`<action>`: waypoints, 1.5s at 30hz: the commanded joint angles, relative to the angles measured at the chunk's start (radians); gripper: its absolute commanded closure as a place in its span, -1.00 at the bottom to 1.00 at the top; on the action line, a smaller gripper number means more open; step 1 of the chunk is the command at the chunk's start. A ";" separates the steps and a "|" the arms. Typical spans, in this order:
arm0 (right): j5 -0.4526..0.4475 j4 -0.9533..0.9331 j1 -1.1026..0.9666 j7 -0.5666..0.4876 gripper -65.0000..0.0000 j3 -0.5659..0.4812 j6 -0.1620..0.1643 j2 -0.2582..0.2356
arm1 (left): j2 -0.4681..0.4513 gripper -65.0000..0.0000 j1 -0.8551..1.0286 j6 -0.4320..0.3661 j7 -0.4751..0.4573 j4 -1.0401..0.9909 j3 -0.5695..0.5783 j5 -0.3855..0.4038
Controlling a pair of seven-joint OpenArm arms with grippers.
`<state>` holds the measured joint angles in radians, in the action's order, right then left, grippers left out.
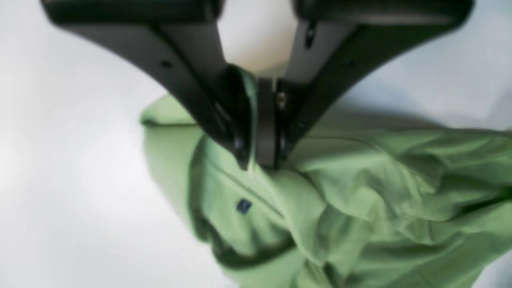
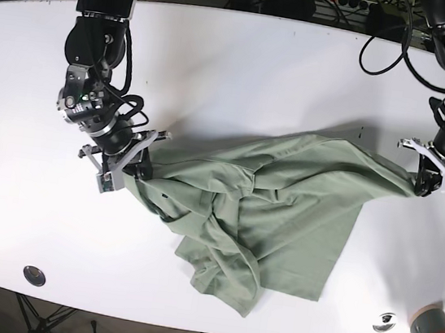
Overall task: Fold the T-shirt properly
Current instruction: 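Lift the polo high with both grippers and shake it out, then lay the polo down flat, dragging it with both grippers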
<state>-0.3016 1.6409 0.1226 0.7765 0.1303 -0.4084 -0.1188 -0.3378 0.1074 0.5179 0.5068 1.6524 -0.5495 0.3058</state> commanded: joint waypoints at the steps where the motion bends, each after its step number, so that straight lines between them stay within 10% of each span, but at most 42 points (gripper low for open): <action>1: -0.001 0.022 0.081 -0.004 0.94 0.018 0.009 -0.029 | -0.019 1.00 -0.100 -0.009 0.059 0.032 -0.001 0.019; 12: -0.011 -0.015 0.357 0.080 0.94 0.013 0.007 -0.135 | -0.007 1.00 -0.524 -0.008 0.286 0.021 0.110 0.016; 32: -0.006 -0.364 1.030 0.107 0.94 -0.148 -0.048 -0.230 | -0.071 1.00 -1.264 -0.005 0.300 -0.358 0.251 -0.076; 45: -0.011 -0.175 0.972 0.194 0.94 -0.119 -0.048 -0.279 | -0.134 1.00 -1.190 0.058 0.350 -0.165 0.302 -0.069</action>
<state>-0.3130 1.4178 1.0927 0.9813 -0.0109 -0.4610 -0.3824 -0.4637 -1.0767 0.5743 0.8436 1.4494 -0.2443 0.2447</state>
